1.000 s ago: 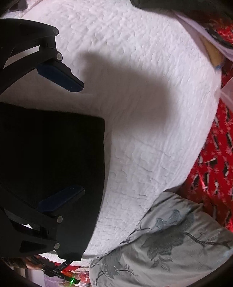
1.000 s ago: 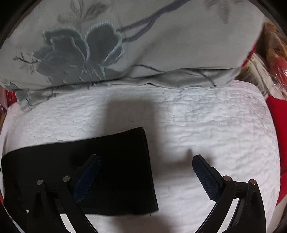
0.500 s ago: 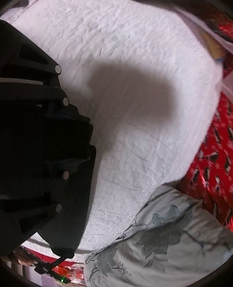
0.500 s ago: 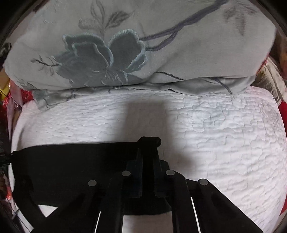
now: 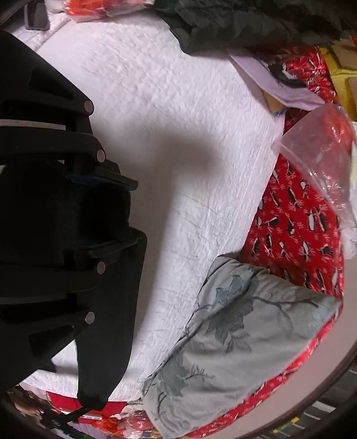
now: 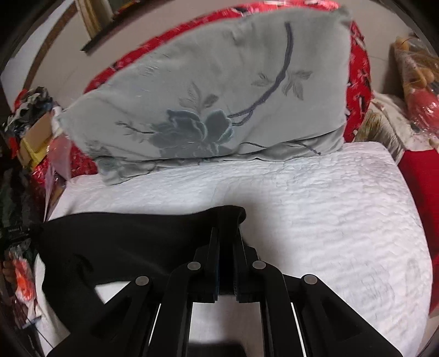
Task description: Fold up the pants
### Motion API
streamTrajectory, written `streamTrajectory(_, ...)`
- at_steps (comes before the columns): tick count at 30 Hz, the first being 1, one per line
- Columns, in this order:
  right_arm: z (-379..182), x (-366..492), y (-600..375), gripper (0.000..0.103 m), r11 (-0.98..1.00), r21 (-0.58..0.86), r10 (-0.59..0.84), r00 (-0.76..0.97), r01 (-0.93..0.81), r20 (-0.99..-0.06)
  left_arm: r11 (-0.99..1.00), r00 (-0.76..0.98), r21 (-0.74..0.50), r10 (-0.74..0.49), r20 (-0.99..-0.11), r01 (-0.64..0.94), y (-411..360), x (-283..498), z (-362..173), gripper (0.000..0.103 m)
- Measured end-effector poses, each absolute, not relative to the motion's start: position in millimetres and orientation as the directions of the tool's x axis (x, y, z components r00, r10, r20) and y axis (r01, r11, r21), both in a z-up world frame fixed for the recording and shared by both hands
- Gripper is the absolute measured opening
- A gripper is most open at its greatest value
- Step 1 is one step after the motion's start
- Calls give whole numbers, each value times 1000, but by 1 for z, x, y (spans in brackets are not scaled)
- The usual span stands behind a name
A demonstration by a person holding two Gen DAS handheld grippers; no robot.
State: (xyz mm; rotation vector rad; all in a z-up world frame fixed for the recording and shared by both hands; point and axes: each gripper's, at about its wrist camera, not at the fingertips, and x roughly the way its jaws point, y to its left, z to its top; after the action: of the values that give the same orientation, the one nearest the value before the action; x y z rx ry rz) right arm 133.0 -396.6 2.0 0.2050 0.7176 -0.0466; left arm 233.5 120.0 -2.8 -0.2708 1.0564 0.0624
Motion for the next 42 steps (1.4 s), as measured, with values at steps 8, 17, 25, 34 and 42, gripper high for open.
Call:
streamTrajectory(8,-16,30,-375,7,981,174,44,782,83,-622,954,477,-235,-120,-871,-188,134,158,-32,29)
streamTrajectory(17,-80,-40,-356,19,989,40,-69,694,140,-717,959,338,-191,-112,-934,-211,141,115,-93,31)
streamTrajectory(25,-67,-88,-370,44,968,81,-104,675,237,-730,894,355,-355,-250,-901,-273,174,81,-73,41)
streamTrajectory(34,-53,-79,-396,55,733,610,230,735,301,-638,862,348,-437,-340,-874,-255,138,91,-77,51)
streamTrajectory(42,-95,-37,-385,55,446,800,446,676,400,-587,843,285,-434,-351,-892,-317,125,124,-107,51)
